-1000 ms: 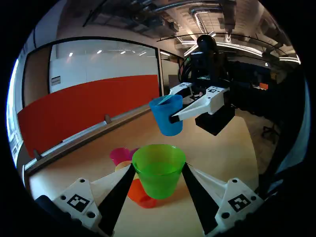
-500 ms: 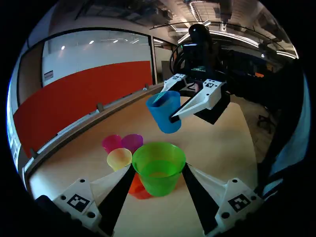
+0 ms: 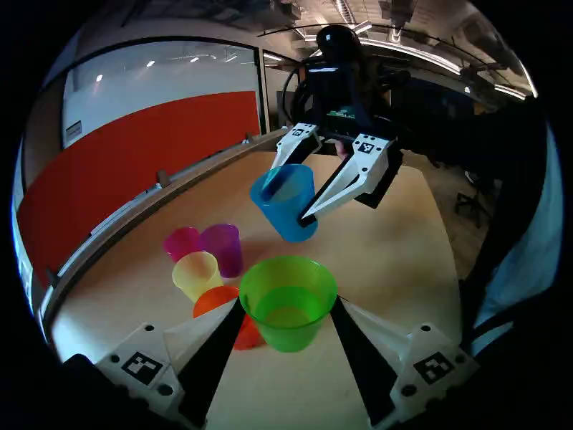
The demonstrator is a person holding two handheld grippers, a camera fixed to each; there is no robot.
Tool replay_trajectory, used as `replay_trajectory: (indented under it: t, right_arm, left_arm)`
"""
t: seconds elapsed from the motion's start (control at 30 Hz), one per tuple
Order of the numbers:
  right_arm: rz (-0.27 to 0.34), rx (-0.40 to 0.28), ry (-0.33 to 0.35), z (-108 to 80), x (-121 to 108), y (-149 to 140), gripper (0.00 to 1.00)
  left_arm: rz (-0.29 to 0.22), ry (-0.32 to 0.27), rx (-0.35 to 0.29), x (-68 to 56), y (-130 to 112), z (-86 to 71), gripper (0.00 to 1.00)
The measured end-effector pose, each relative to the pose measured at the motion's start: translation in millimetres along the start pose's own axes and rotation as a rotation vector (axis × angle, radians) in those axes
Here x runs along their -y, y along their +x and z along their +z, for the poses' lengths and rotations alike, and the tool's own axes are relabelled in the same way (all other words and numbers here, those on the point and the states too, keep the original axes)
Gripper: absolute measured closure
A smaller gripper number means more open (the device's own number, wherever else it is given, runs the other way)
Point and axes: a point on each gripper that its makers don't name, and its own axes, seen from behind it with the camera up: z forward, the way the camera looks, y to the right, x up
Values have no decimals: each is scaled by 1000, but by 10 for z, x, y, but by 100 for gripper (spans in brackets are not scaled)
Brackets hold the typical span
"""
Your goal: Pour water
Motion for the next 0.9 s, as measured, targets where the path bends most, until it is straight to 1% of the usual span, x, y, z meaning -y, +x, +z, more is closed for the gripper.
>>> replay_trajectory:
  t: [0.3, 0.6, 0.9]
  right_arm:
    - [-14, 46, 25, 78, 21, -167, 11]
    - [-33, 83, 40, 184, 29, -317, 11]
    - [-41, 110, 53, 297, 42, -442, 11]
  left_arm:
    - [-6, -21, 28, -26, -130, 75, 15]
    - [3, -42, 54, -82, -278, 157, 15]
    - [0, -44, 77, -67, -407, 234, 15]
